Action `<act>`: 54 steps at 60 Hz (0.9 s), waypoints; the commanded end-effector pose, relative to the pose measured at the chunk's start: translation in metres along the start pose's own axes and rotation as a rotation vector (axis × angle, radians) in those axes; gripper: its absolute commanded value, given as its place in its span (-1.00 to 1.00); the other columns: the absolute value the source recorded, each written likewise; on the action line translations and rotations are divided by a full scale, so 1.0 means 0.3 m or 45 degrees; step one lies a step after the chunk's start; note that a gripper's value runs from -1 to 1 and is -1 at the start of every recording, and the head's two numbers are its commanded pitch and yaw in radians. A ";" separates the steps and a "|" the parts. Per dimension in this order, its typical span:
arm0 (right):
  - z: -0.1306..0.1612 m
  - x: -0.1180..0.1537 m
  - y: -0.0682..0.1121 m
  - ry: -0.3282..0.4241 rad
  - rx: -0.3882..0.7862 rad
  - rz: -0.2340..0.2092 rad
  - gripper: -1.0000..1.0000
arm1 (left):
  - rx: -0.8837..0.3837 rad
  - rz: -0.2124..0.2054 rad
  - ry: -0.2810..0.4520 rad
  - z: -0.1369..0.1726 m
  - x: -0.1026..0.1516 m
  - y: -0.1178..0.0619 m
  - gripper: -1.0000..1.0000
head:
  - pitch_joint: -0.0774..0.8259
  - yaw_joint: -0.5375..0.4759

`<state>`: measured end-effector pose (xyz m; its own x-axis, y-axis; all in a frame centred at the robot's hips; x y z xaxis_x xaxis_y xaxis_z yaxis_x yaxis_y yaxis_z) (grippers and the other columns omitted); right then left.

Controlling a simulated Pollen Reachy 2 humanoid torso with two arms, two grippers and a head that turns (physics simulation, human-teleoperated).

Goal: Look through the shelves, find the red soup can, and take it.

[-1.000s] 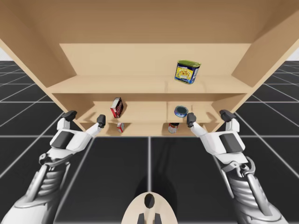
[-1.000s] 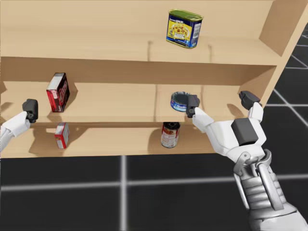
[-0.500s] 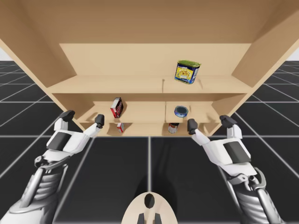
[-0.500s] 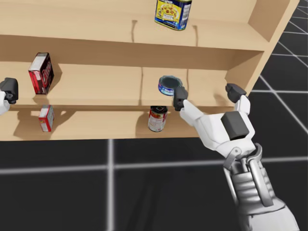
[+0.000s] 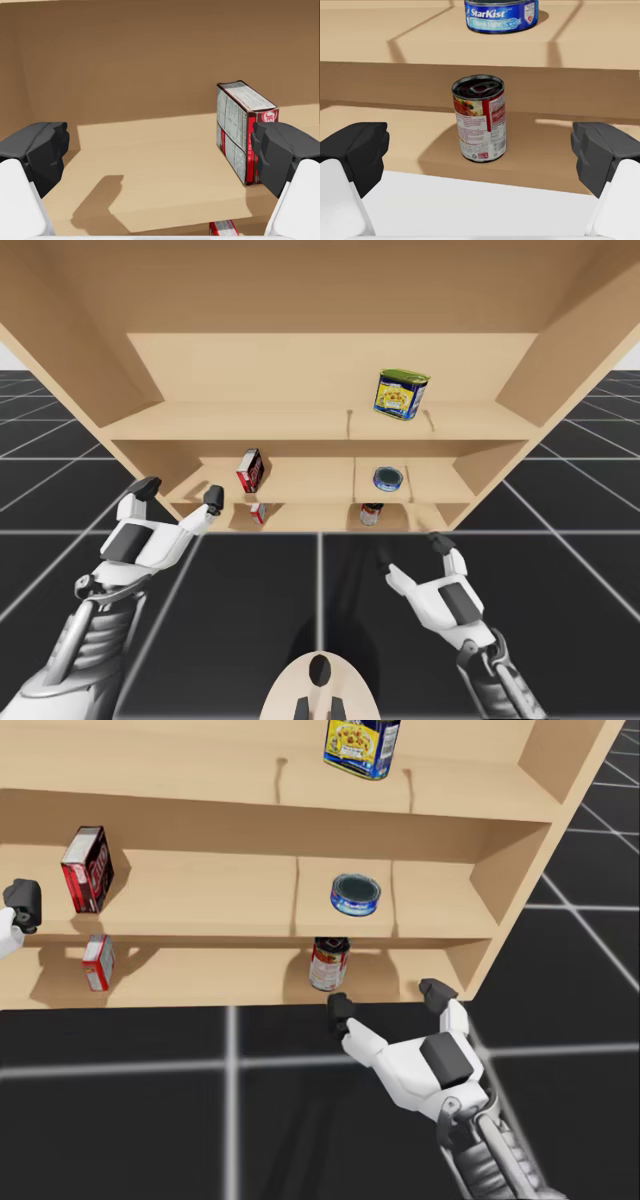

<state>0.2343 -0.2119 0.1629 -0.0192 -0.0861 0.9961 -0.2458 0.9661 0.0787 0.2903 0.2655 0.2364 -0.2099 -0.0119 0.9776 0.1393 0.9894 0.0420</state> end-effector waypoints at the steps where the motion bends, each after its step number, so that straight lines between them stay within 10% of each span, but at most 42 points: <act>1: -0.087 -0.084 0.032 0.046 0.005 -0.064 -1.00 | -0.004 -0.002 0.004 -0.001 -0.004 -0.003 -1.00 | 0.50 -0.31; 37: -0.393 -0.161 0.097 0.160 0.025 -0.002 -1.00 | -0.014 -0.008 0.014 -0.005 -0.013 -0.010 -1.00 | 0.51 -0.32; 54: -0.517 -0.206 0.110 0.230 0.028 -0.057 -1.00 | -0.015 -0.008 0.016 -0.004 -0.014 -0.012 -1.00 | 0.52 -0.31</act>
<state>0.3672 -0.1741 0.1218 0.1167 0.0100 0.9931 -0.2482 0.9685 0.0194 0.2920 0.2622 0.2326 -0.1992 -0.0202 0.9797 0.1486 0.9876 0.0505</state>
